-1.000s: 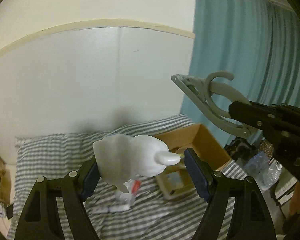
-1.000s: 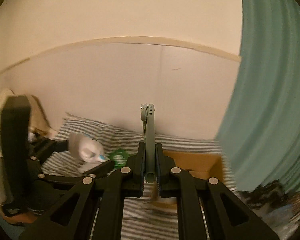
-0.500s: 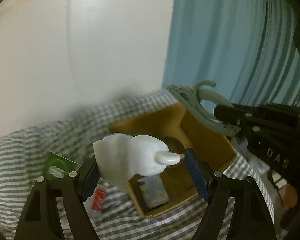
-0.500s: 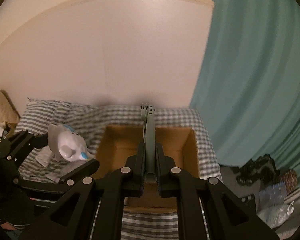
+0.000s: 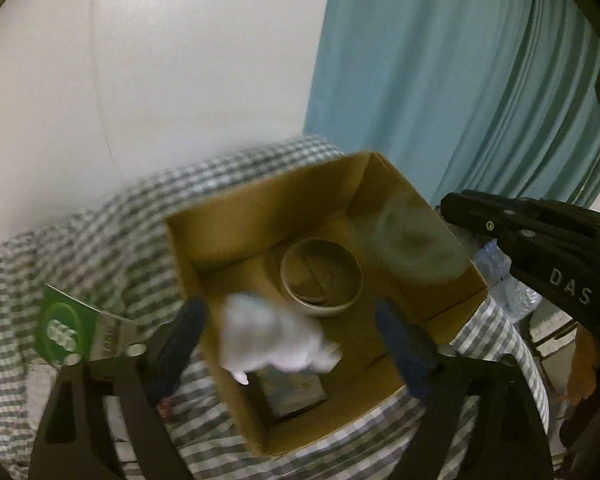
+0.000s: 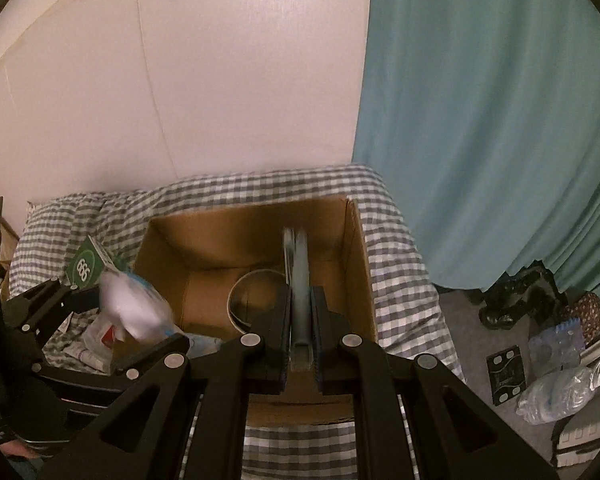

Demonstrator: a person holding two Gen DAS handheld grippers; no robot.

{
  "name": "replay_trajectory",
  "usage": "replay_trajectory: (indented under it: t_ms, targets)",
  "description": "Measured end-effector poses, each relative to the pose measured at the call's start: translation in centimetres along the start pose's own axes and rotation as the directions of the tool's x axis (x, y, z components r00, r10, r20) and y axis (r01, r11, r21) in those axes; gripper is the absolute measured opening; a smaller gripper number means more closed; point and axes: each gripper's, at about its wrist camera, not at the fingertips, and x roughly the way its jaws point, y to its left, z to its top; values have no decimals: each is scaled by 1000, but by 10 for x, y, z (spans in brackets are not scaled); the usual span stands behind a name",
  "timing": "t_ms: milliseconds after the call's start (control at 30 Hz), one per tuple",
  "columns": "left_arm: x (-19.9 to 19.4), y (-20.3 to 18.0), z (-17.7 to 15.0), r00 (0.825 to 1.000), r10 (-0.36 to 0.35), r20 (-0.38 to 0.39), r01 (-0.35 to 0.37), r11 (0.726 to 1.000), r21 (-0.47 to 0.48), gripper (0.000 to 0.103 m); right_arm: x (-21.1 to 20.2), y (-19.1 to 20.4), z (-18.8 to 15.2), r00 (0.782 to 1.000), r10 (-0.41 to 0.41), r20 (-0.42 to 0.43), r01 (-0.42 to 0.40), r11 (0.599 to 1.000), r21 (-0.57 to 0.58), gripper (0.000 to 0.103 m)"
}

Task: Organize objects
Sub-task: 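Carry hanger clip and plush figure into the cardboard box and open both grippers, then move both grippers back to the remaining items on the sheet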

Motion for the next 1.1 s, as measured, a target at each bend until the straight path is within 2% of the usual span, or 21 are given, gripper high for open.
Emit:
replay_trajectory:
  t_ms: [33, 67, 100, 300, 433, 500, 600, 633, 700, 767, 833, 933, 1100]
  targets:
    - [-10, 1, 1, 999, 25, 23, -25, 1000, 2, 100, -5, -1, 2, 1000, -8, 15, 8, 1000, 1, 33]
    - [-17, 2, 3, 999, 34, 34, -34, 999, 0, 101, -11, -2, 3, 1000, -14, 26, 14, 1000, 3, 57]
    - [-22, 3, 4, 999, 38, 38, -38, 999, -3, 101, -18, -2, 5, 999, -21, 46, 21, 1000, 6, 64]
    - [-84, 24, 14, 991, 78, 109, -74, 996, -44, 101, -63, -3, 2, 991, -48, 128, 43, 998, 40, 66]
    - [-132, 58, 8, 975, 154, 160, -148, 988, -52, 103, -94, 16, -6, 986, -40, 161, 34, 999, 42, 68]
    - [-152, 75, 0, 965, 194, 174, -188, 981, -52, 103, -111, 34, -9, 981, -24, 191, 17, 999, 37, 74]
    - [-184, 102, -24, 936, 289, 199, -285, 957, -53, 103, -135, 74, -10, 967, 45, 252, -45, 999, -7, 79]
    - [-195, 114, -36, 917, 345, 201, -342, 938, -52, 103, -139, 87, -12, 962, 66, 263, -62, 998, -24, 79]
    - [-209, 135, -56, 898, 392, 199, -387, 920, -62, 103, -143, 116, -20, 953, 114, 280, -103, 993, -53, 80]
    - [-217, 155, -72, 890, 418, 184, -408, 908, -89, 103, -138, 147, -31, 946, 170, 275, -154, 985, -78, 81]
    - [-222, 173, -89, 885, 433, 173, -418, 901, -118, 103, -127, 169, -45, 944, 193, 268, -176, 981, -86, 81]
    - [-217, 204, -117, 879, 456, 138, -432, 885, -173, 103, -96, 208, -63, 954, 226, 198, -206, 972, -114, 81]
    - [-191, 242, -143, 879, 472, 72, -443, 863, -243, 103, -43, 258, -80, 982, 171, 76, -157, 974, -162, 81]
